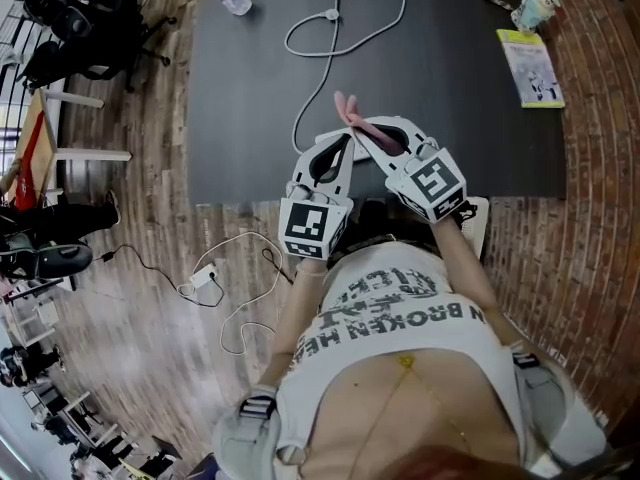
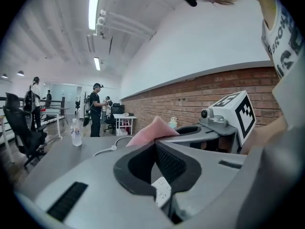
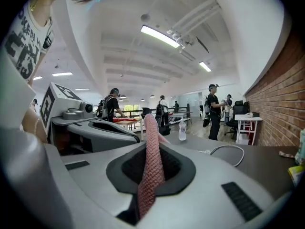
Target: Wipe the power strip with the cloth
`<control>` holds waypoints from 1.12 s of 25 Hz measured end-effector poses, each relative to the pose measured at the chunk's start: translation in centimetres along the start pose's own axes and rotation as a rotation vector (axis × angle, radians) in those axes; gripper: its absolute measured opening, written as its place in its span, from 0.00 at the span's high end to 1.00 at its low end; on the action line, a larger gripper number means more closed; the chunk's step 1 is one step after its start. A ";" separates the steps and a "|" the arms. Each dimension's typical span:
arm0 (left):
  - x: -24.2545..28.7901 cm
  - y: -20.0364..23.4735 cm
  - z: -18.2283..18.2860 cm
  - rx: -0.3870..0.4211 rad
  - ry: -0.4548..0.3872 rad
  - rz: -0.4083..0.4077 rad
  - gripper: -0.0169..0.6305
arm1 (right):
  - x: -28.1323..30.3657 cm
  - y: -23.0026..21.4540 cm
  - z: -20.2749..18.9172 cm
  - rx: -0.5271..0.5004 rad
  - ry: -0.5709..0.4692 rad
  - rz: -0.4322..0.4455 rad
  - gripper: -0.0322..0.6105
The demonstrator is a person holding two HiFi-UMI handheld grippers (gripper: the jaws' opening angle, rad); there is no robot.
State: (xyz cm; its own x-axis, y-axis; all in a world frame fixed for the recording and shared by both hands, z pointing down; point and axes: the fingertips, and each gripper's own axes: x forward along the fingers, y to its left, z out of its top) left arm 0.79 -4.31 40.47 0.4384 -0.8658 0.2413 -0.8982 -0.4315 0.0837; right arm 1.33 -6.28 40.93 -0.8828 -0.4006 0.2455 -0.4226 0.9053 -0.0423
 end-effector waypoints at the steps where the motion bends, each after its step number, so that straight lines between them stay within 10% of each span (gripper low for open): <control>1: -0.2 -0.1 0.5 -0.002 -0.010 0.011 0.96 | -0.2 0.1 0.6 -0.002 -0.016 -0.003 0.92; 28: -3.4 0.7 3.4 -0.016 -0.080 0.134 0.96 | -1.1 2.5 4.6 -0.047 -0.097 0.022 0.92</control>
State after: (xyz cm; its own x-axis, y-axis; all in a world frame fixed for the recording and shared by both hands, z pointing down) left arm -1.24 -2.51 36.40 0.3147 -0.9332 0.1738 -0.9491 -0.3067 0.0717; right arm 0.27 -4.18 36.07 -0.9085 -0.3902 0.1499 -0.3948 0.9188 -0.0011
